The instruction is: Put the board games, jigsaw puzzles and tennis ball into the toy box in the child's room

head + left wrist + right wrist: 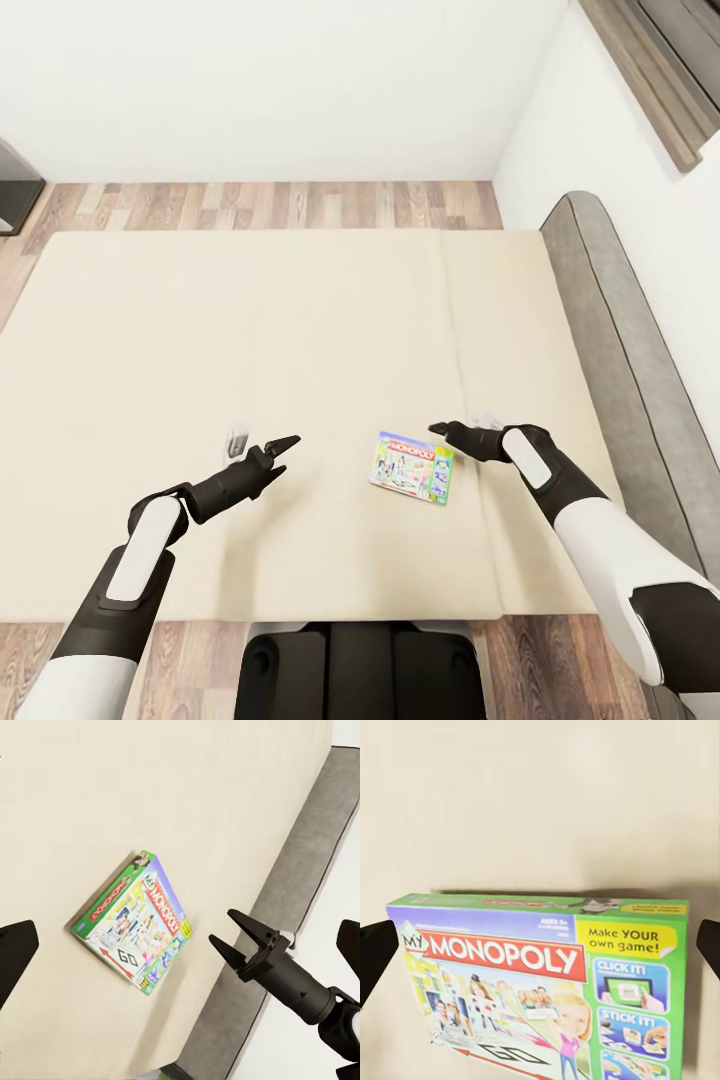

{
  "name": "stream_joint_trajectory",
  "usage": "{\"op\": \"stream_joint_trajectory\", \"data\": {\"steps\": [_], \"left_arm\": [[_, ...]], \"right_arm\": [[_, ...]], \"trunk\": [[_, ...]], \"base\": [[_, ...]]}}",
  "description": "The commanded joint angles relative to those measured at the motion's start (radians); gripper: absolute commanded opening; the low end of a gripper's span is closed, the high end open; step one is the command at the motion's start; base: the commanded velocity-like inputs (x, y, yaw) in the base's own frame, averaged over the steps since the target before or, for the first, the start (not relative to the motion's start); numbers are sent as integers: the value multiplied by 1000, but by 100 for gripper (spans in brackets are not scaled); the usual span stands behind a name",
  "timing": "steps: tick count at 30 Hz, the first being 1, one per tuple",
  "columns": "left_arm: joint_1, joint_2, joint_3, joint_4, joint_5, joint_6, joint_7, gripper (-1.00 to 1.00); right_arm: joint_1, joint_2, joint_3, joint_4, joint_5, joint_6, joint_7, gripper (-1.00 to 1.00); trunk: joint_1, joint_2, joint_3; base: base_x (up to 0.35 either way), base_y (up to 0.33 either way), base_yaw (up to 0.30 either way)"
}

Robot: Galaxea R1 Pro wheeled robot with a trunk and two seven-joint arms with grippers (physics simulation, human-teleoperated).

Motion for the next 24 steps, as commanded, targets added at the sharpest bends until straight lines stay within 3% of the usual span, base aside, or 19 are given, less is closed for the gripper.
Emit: {"op": "stream_joint_trajectory", "data": {"steps": [1,24], "left_arm": [[0,0,2,0,-5,5,-6,100],[0,0,2,0,-3,9,-9,100]], "right_arm": [[0,-1,3,0,4,2,4,100],[3,-1,5,1,3,4,5,100]], "trunk": [[1,-2,-2],[1,-2,-25]], "base": [[0,0,0],[0,0,0]]}}
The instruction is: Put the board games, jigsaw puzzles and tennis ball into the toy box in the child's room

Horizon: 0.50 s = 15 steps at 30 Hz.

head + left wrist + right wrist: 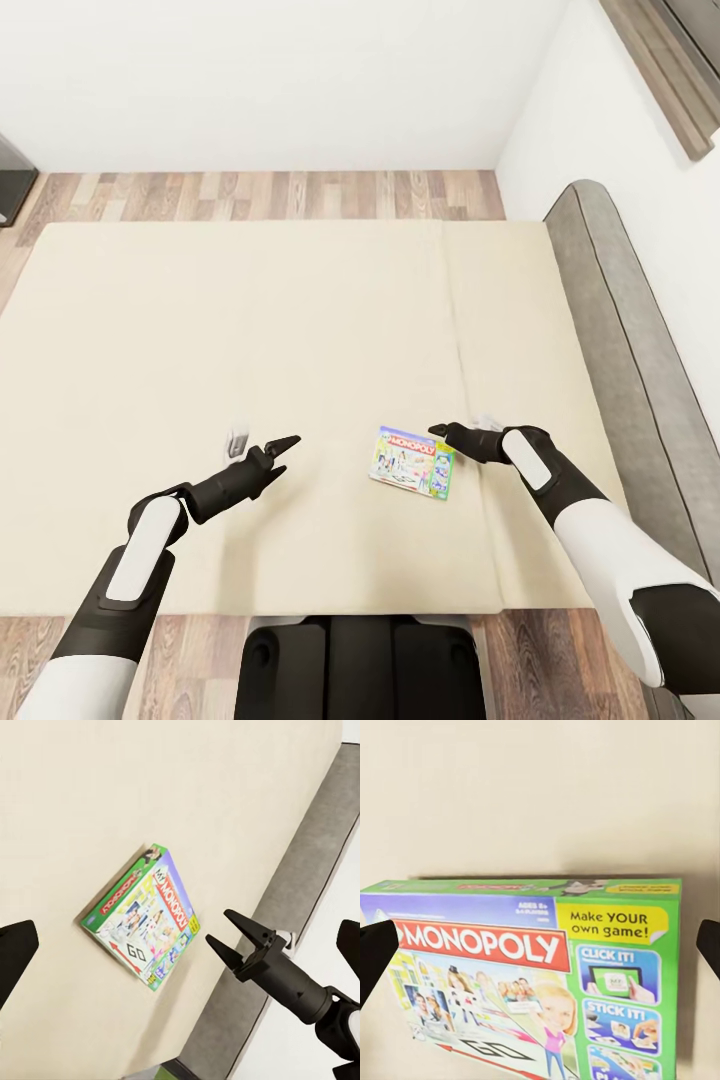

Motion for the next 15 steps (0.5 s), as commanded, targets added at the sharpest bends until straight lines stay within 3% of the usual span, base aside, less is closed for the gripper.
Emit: {"op": "stream_joint_trajectory", "data": {"steps": [1,15], "left_arm": [[0,0,2,0,-5,5,-6,100],[0,0,2,0,-4,6,-6,100]], "right_arm": [[-1,-1,4,0,4,2,4,100],[0,-1,2,-1,1,2,9,100]], "trunk": [[1,-2,-1],[1,-2,-2]], "base": [[0,0,0],[0,0,0]]}}
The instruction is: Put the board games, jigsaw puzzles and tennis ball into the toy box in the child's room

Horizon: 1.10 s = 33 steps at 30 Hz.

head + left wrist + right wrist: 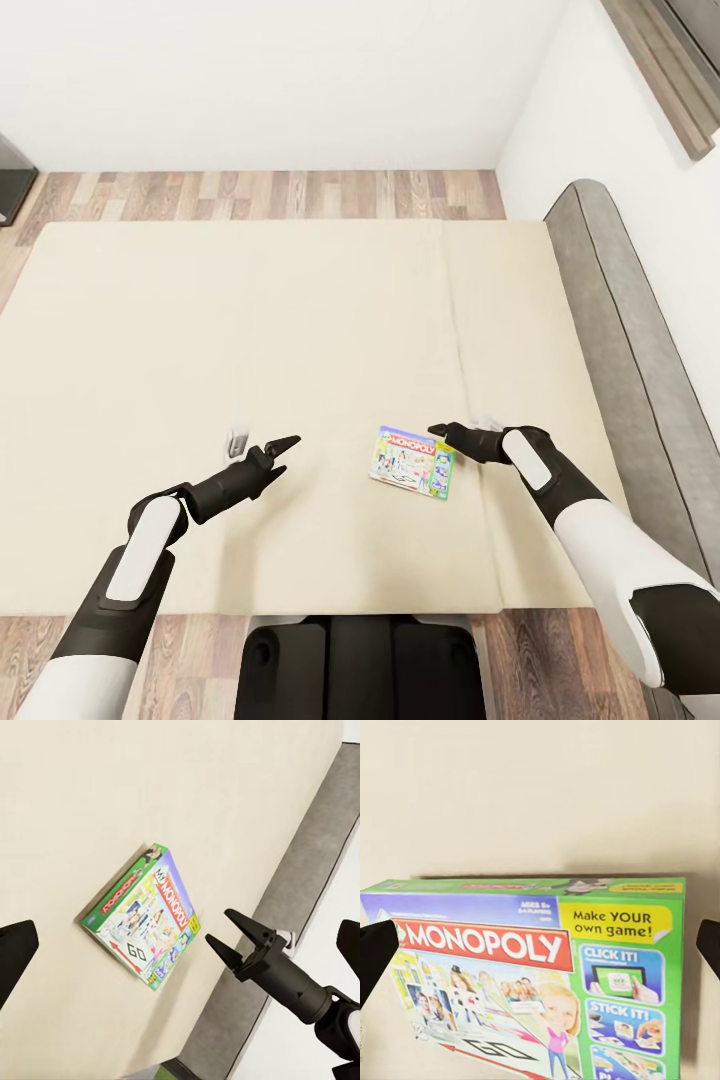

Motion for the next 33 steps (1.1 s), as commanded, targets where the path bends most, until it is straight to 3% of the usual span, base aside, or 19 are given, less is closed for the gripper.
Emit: {"op": "stream_joint_trajectory", "data": {"steps": [1,14,33], "left_arm": [[0,0,2,0,-5,5,-6,100],[0,-1,2,1,-5,4,-4,100],[0,-2,2,2,-5,4,-4,100]], "right_arm": [[-1,-1,3,0,4,2,10,100],[2,-1,1,4,6,0,88,100],[2,-1,0,9,8,-2,113,100]], "trunk": [[1,-2,-1],[1,-2,-1],[1,-2,-1]], "base": [[0,0,0],[0,0,0],[0,0,0]]}}
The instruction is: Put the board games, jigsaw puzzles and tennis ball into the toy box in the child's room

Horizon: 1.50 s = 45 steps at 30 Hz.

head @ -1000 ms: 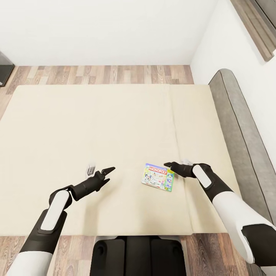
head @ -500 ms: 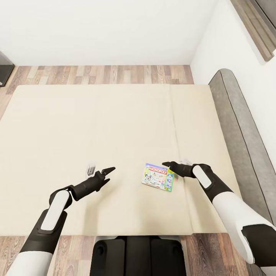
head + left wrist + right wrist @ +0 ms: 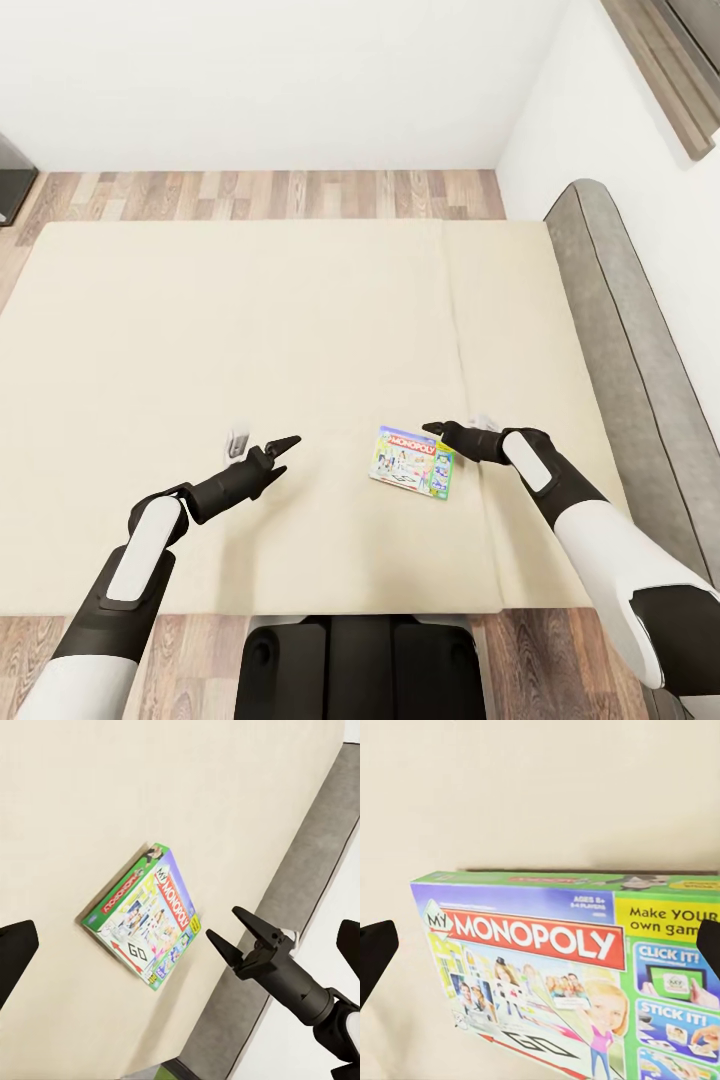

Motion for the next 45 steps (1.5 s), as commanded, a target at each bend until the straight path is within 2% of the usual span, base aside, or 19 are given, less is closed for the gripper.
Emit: {"op": "stream_joint_trajectory", "data": {"steps": [1,14,19,29,45], "left_arm": [[0,0,2,0,-5,5,-6,100],[0,-1,2,0,-6,5,-5,100],[0,-1,2,0,-5,5,-5,100],[0,0,2,0,-5,5,-5,100],[0,0,2,0,-5,5,-5,100]], "right_arm": [[0,-1,4,0,2,1,4,100],[-1,-4,1,0,3,-28,3,100],[-2,-13,-3,0,2,-33,4,100],[-2,-48,-7,0,-2,-34,4,100],[-2,-58,-7,-5,-4,-35,3,100]], "trunk": [[1,-1,-1],[1,-1,-1],[1,-1,-1],[1,-1,-1],[1,-1,-1]], "base": [[0,0,0],[0,0,0],[0,0,0],[0,0,0],[0,0,0]]}}
